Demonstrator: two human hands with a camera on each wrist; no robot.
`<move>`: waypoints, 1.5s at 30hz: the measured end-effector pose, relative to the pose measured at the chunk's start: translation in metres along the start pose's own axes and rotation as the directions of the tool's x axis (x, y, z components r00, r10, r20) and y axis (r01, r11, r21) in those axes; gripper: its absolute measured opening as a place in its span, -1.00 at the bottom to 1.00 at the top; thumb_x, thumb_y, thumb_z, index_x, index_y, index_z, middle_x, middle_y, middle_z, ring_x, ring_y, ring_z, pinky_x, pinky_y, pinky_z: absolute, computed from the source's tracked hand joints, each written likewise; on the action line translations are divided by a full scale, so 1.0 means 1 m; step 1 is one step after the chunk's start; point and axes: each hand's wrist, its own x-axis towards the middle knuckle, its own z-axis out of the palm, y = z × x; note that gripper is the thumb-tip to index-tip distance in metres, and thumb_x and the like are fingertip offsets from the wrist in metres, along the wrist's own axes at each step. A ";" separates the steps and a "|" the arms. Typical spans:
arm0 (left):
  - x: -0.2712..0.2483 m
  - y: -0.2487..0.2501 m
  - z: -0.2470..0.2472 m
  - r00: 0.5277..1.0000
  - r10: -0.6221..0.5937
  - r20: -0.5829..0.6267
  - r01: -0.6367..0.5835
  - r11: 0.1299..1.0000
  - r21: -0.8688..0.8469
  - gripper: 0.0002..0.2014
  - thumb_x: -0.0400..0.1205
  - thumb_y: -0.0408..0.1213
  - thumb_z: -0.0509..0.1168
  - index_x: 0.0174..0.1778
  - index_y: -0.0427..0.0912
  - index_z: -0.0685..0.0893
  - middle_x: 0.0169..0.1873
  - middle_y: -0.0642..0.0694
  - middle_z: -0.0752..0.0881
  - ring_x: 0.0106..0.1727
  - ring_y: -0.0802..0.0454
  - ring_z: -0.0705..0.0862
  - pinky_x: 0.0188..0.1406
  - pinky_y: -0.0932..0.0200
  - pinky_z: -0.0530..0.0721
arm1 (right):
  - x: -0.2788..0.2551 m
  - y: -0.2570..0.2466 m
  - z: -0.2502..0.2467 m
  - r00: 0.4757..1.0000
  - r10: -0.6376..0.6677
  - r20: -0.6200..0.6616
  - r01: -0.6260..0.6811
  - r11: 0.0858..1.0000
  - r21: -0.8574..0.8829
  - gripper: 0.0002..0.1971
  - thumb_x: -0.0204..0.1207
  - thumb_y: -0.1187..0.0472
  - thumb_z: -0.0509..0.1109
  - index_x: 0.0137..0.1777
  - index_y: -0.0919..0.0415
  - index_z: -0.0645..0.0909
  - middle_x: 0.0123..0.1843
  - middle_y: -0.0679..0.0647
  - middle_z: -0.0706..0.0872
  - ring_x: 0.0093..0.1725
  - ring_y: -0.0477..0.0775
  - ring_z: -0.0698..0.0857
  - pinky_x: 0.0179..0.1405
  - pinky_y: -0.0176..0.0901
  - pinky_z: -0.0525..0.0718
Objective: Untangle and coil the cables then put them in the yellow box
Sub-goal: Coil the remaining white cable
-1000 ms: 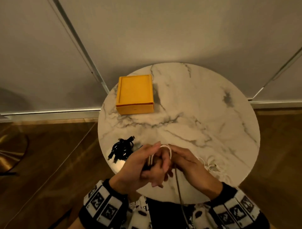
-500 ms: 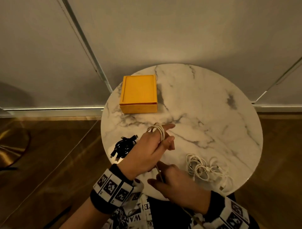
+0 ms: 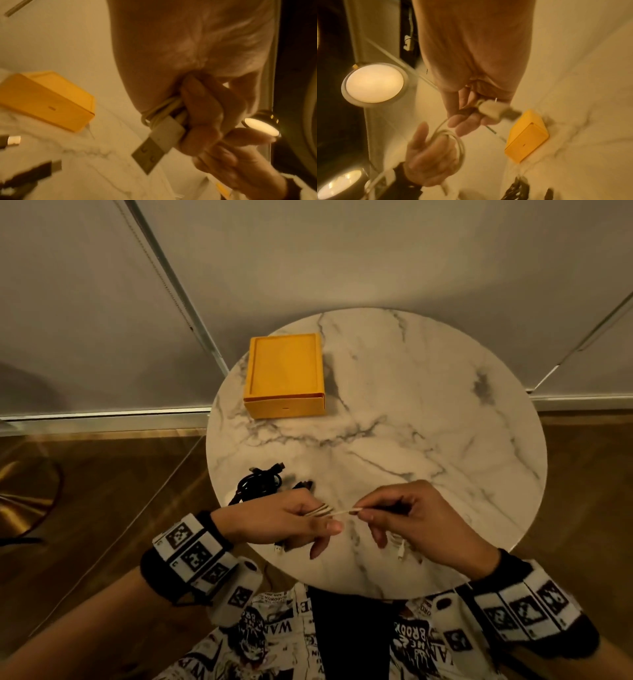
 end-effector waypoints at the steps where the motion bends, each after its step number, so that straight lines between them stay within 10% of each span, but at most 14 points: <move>1: 0.002 0.000 0.004 1.000 -0.003 -0.009 0.002 0.999 -0.049 -0.45 0.67 0.14 0.20 -0.36 -0.30 0.68 -0.64 -0.34 0.39 -0.62 -0.09 0.34 -0.52 0.28 0.37 | 0.000 0.002 -0.001 0.999 -0.037 -0.038 0.035 0.998 -0.052 -0.89 0.51 0.33 0.46 -0.04 0.33 0.79 -0.41 0.18 0.75 -0.44 0.10 0.69 -0.29 -0.14 0.67; 10: 0.018 -0.008 0.020 0.988 0.081 -0.131 -0.147 0.756 -0.638 -0.51 0.60 0.07 0.32 -0.50 -0.25 0.67 -0.76 -0.09 0.26 -0.75 0.06 0.23 -0.59 0.33 0.49 | 0.009 0.004 0.009 0.989 -0.148 -0.013 0.145 0.979 -0.143 -0.76 0.64 0.17 0.32 0.20 0.14 0.75 -0.06 0.06 0.82 -0.05 0.04 0.77 -0.10 -0.15 0.67; 17: 0.029 -0.013 0.031 0.957 0.014 -0.289 -0.213 0.712 -0.669 -0.52 0.61 -0.04 0.29 -0.50 -0.35 0.67 -0.86 -0.06 0.39 -0.79 0.01 0.52 -0.50 0.19 0.68 | 0.013 0.020 0.029 0.984 -0.111 -0.141 0.104 0.993 -0.056 -0.92 0.64 0.24 0.34 -0.01 0.16 0.68 -0.21 0.12 0.72 -0.28 0.14 0.68 -0.26 -0.17 0.59; 23: 0.037 -0.009 0.040 0.786 -0.160 -0.598 -0.258 0.793 -0.551 -0.53 0.58 -0.18 0.41 -0.61 -0.36 0.57 -0.85 -0.18 0.42 -0.72 -0.10 0.62 -0.57 0.18 0.66 | 0.018 0.018 0.036 0.967 -0.168 -0.193 0.137 0.977 -0.162 -0.72 0.63 -0.05 0.24 0.00 0.15 0.61 -0.24 0.09 0.68 -0.33 0.11 0.63 -0.28 0.16 0.63; 34: 0.027 -0.020 0.042 0.449 0.011 -0.893 -0.197 0.977 -0.087 -0.90 0.63 -0.30 0.34 -0.11 -0.27 0.65 -0.70 -0.22 0.48 -0.74 0.03 0.36 -0.70 0.28 0.34 | 0.016 0.027 0.029 0.996 -0.069 -0.059 0.049 0.953 -0.300 -0.70 0.73 0.10 0.19 -0.21 0.09 0.62 -0.39 0.05 0.69 -0.39 0.07 0.69 -0.23 -0.02 0.63; 39: 0.027 -0.017 0.044 0.498 0.044 -0.866 -0.239 0.967 -0.089 -0.85 0.63 -0.35 0.32 -0.18 -0.38 0.66 -0.76 -0.15 0.48 -0.77 0.02 0.38 -0.70 0.25 0.41 | 0.007 0.026 0.018 0.993 -0.102 0.059 0.118 0.879 -0.462 -0.59 0.64 -0.05 0.25 -0.30 0.23 0.60 -0.37 -0.01 0.57 -0.36 -0.10 0.56 -0.29 -0.21 0.49; 45: 0.031 -0.020 0.051 0.548 -0.011 -0.836 -0.282 0.939 -0.197 -0.86 0.64 -0.34 0.31 -0.21 -0.29 0.65 -0.77 -0.14 0.44 -0.81 -0.02 0.35 -0.73 0.23 0.41 | 0.002 0.020 -0.007 0.991 0.118 0.062 -0.092 0.942 -0.323 -0.92 0.54 0.27 0.48 -0.05 0.23 0.80 -0.32 0.08 0.81 -0.41 -0.05 0.74 -0.32 -0.26 0.66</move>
